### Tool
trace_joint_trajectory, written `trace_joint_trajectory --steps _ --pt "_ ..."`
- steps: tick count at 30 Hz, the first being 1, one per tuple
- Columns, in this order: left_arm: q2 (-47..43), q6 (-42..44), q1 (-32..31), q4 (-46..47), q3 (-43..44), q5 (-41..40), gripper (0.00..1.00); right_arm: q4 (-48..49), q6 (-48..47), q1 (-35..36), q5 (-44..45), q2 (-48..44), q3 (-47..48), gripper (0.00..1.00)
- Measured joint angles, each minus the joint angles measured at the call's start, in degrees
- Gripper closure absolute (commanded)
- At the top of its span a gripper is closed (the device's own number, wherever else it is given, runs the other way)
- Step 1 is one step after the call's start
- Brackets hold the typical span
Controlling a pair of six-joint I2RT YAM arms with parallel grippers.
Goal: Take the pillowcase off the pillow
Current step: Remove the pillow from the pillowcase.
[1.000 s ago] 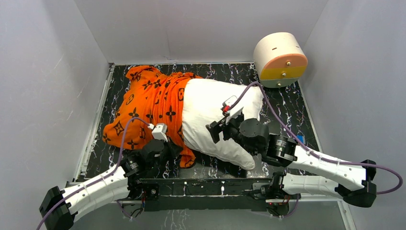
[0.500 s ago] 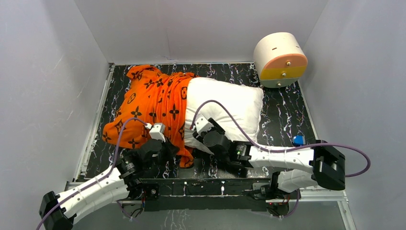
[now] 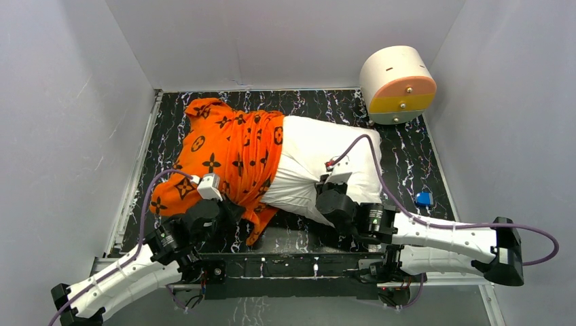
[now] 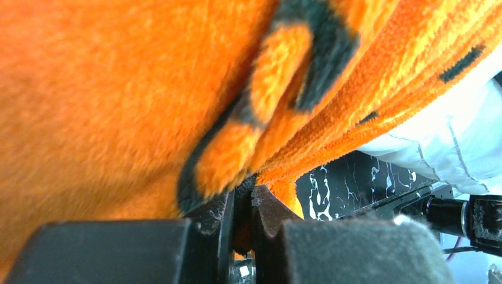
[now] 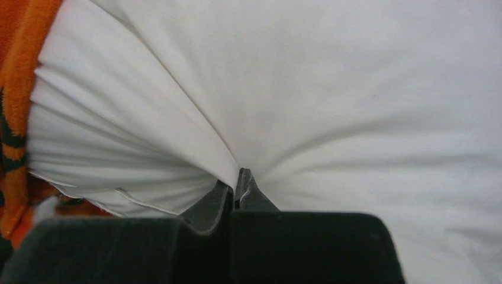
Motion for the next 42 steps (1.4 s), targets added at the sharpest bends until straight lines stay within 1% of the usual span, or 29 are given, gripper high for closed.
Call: trace_joint_trajectory --steps 1,2,3,5,6,8,10,12,16,19,21,22,24,25,26,27,29,32,35,38,39,40,41,42 --pt "-0.74 0.42 -0.04 -0.17 0.11 0.04 0.77 -1.57 2.01 0.02 0.00 -0.81 0.02 1.00" --pt "-1.36 1.40 -0.04 0.02 0.11 0.35 0.55 -2.89 3.50 0.04 -0.07 -1.60 0.02 1.00" --pt "-1.64 2.80 -0.04 0.37 0.11 0.70 0.42 -3.56 4.22 0.04 -0.07 -2.05 0.02 1.00" --pt "-1.95 5.75 0.26 0.59 0.48 0.83 0.25 -5.46 4.57 -0.02 0.85 -2.86 0.02 1.00" --pt "-1.95 7.13 0.52 0.57 1.05 1.22 0.19 -6.86 4.48 -0.20 1.51 -3.08 0.02 1.00" --pt "-1.20 9.31 0.79 0.33 3.15 1.97 0.11 -9.09 4.33 -0.63 2.67 -3.13 0.00 1.00" --pt "-0.24 10.25 0.74 -0.26 5.57 1.77 0.06 -10.73 4.22 -0.96 3.87 -3.10 0.00 1.00" --pt "0.48 9.94 0.79 -1.79 8.17 -0.42 0.03 -11.19 4.22 -1.07 4.28 -3.10 0.00 1.00" --pt "0.96 9.31 0.85 -2.86 9.75 -4.61 0.02 -11.43 4.17 -1.07 4.02 -3.13 0.00 1.00" --pt "4.48 10.69 1.01 -1.44 9.75 -5.66 0.03 -11.19 3.19 -1.09 3.21 -3.67 0.00 1.00" --pt "8.61 12.17 1.01 -0.04 9.81 -6.40 0.23 -10.95 2.67 -1.14 2.29 -4.59 -0.02 1.00" --pt "11.41 12.83 1.01 0.33 10.19 -7.06 0.37 -10.73 2.47 -1.11 1.86 -5.20 -0.15 1.00" --pt "17.16 13.70 1.05 -0.07 11.85 -9.11 0.71 -10.36 2.25 -1.11 0.92 -6.78 -0.72 1.00" --pt "20.11 13.99 1.03 -0.76 13.14 -10.45 0.86 -10.43 2.27 -1.11 0.66 -7.72 -1.03 1.00" --pt "21.97 13.55 1.05 -1.25 14.05 -11.41 0.97 -10.54 2.34 -1.14 0.66 -8.35 -1.16 1.00" --pt "23.76 13.79 1.05 -1.92 14.99 -12.70 1.00 -10.71 2.60 -1.14 0.81 -9.16 -1.33 1.00" --pt "25.18 13.33 1.03 -2.75 16.24 -14.67 1.00 -11.69 3.76 -1.14 1.07 -10.86 -1.73 1.00" --pt "23.39 11.96 1.01 -3.65 16.85 -17.16 1.00 -14.60 6.56 -1.14 1.68 -12.79 -1.84 1.00" --pt "17.86 9.38 0.98 -6.60 16.85 -19.98 1.00 -17.53 9.20 -1.11 2.43 -14.36 -1.84 1.00" --pt "10.34 6.91 0.90 -10.93 17.00 -22.75 1.00 -19.47 11.23 -1.11 2.71 -15.52 -1.84 1.00" --pt "7.82 6.32 0.87 -12.46 17.16 -23.65 0.98 -19.76 11.45 -1.11 2.75 -15.78 -1.84 1.00" --pt "5.55 6.05 0.87 -13.68 17.27 -24.24 0.82 -19.78 11.56 -1.11 2.75 -15.91 -1.88 1.00" --pt "4.04 6.05 0.87 -14.45 17.33 -24.50 0.62 -19.61 11.47 -1.11 2.71 -15.98 -1.88 1.00" --pt "2.27 6.38 0.85 -15.34 17.53 -24.76 0.46 -19.17 11.10 -1.11 2.56 -15.96 -1.90 1.00"
